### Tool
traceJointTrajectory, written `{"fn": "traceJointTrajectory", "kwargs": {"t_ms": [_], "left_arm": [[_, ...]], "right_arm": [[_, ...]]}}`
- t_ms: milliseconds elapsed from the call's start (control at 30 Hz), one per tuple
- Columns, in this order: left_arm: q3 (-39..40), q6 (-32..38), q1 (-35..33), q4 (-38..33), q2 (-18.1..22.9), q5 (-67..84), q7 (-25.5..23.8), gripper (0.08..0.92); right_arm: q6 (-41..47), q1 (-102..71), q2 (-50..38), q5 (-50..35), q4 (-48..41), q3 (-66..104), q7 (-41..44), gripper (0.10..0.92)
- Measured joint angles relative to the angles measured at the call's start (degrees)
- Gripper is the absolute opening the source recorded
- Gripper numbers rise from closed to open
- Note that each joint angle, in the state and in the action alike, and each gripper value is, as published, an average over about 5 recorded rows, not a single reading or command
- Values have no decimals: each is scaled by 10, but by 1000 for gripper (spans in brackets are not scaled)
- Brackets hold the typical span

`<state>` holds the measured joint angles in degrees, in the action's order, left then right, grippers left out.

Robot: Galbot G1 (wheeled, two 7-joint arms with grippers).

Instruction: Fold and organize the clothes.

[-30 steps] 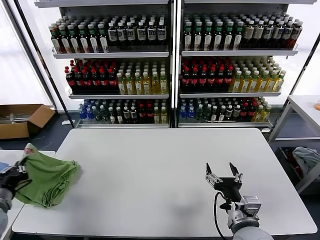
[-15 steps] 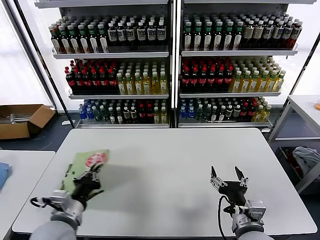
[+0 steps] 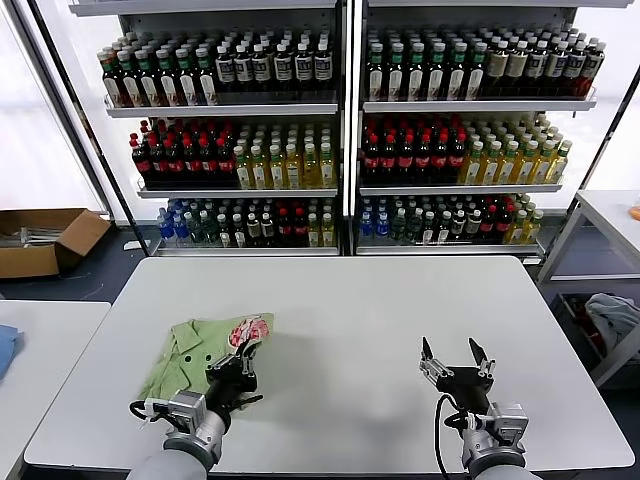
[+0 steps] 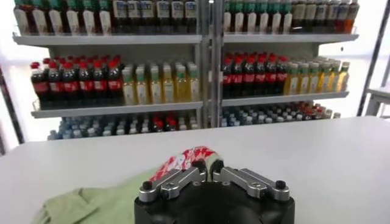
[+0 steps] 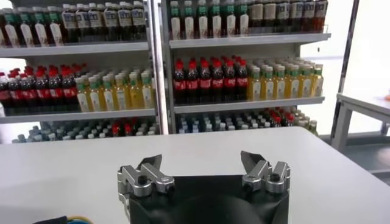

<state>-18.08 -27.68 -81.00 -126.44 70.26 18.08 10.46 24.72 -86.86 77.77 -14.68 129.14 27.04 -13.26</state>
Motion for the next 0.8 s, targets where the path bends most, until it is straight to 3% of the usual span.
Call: {"fn": "traceJointTrajectory", "kwargs": {"t_ms": [433, 800], "left_arm": [[31, 49, 19, -13, 22, 59, -33, 476], [-23, 29, 2, -23, -4, 45, 3, 789]], "right_arm": [[21, 12, 4, -23, -18, -21, -12, 823], [60, 75, -14, -194, -53, -106, -48, 823]]}}
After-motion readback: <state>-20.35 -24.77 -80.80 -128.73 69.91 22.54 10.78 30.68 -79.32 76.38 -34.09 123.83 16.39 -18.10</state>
